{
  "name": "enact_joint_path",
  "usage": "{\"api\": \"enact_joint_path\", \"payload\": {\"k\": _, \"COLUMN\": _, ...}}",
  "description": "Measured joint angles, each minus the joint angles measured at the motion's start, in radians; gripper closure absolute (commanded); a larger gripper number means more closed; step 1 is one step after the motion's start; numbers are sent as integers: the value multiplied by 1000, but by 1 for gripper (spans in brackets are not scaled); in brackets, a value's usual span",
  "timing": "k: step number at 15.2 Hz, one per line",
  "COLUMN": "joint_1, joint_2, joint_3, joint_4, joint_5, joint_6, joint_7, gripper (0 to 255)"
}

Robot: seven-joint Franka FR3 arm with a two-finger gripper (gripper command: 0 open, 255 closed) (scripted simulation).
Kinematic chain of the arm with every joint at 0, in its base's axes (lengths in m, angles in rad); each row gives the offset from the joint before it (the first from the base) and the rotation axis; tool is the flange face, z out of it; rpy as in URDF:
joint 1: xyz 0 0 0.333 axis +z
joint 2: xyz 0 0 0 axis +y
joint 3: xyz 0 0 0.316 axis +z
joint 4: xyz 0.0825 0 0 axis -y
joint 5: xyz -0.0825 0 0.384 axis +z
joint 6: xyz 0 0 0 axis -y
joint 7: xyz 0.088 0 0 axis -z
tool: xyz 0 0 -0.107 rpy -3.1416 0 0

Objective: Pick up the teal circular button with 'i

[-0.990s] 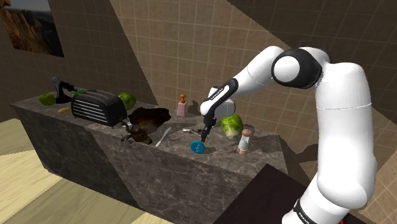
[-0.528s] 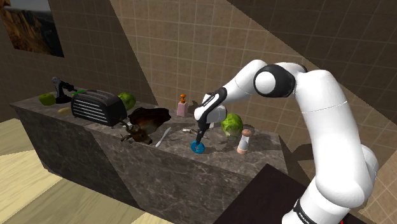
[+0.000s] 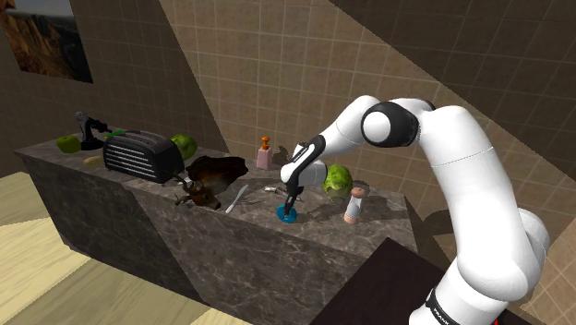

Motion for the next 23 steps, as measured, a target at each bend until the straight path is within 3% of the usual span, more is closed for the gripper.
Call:
{"api": "enact_joint_path", "payload": {"k": 10, "joint_1": 1, "joint_2": -3, "joint_3": 0, "joint_4": -1, "joint_5": 0, "joint_6": -2, "joint_7": 1, "gripper": 255}}
{"api": "enact_joint_path", "payload": {"k": 23, "joint_1": 17, "joint_2": -146, "joint_3": -23, "joint_4": -45, "joint_5": -20, "joint_6": -101, "joint_7": 25, "gripper": 255}}
